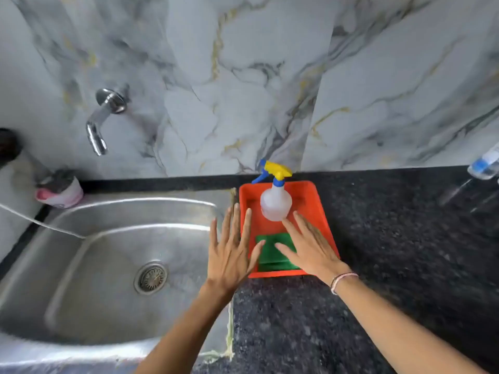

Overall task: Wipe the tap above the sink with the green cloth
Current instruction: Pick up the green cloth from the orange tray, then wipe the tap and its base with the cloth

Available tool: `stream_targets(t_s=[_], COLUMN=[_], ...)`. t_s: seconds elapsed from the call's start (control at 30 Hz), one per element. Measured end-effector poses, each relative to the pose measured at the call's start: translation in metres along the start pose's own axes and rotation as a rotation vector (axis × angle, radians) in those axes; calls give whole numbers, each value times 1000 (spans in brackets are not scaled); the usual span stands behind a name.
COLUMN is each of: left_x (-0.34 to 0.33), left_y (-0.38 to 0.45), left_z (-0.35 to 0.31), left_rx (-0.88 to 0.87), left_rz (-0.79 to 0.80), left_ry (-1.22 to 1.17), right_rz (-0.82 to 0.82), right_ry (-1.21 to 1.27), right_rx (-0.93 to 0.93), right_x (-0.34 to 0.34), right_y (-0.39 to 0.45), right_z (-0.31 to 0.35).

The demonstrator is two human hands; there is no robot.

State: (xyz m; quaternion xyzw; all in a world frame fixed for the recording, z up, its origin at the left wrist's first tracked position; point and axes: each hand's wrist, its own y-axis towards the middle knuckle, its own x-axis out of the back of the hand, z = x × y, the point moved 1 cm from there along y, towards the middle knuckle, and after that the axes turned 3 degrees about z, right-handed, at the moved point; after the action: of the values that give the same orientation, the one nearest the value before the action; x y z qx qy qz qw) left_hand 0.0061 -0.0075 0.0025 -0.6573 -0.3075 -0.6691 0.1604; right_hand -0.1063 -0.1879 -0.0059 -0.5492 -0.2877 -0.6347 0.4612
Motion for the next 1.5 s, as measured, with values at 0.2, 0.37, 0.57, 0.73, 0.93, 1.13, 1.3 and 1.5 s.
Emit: stream_targets(t_s=[0.2, 0.37, 0.57, 0.73, 0.93, 1.13, 1.3, 1.5], left_x=[-59, -73, -76, -73, -54, -22, 24, 91], left_y=[0, -2, -6, -3, -11, -27, -21, 11], left_z=[-3, 1, -3, -3, 7, 62, 141, 269], left_rx=[2, 9, 67, 75, 86, 139, 196, 163], left_rz=[124, 114, 161, 226, 237, 198, -2, -285], left_ry=[-189, -218, -249, -249, -215, -154, -149, -34], right_rz=[279, 250, 276, 273, -15, -279, -402, -490], right_ry=[-12, -77, 78, 151, 305, 519, 606, 754], right_rx=[76, 98, 77, 41, -72, -43, 79, 146], right_x=[-32, -40, -44, -40, -13, 11, 14, 33], right_y=[31, 39, 31, 32, 20, 11, 31, 82], right_z=[-4, -4, 1, 0, -9, 21, 87, 193])
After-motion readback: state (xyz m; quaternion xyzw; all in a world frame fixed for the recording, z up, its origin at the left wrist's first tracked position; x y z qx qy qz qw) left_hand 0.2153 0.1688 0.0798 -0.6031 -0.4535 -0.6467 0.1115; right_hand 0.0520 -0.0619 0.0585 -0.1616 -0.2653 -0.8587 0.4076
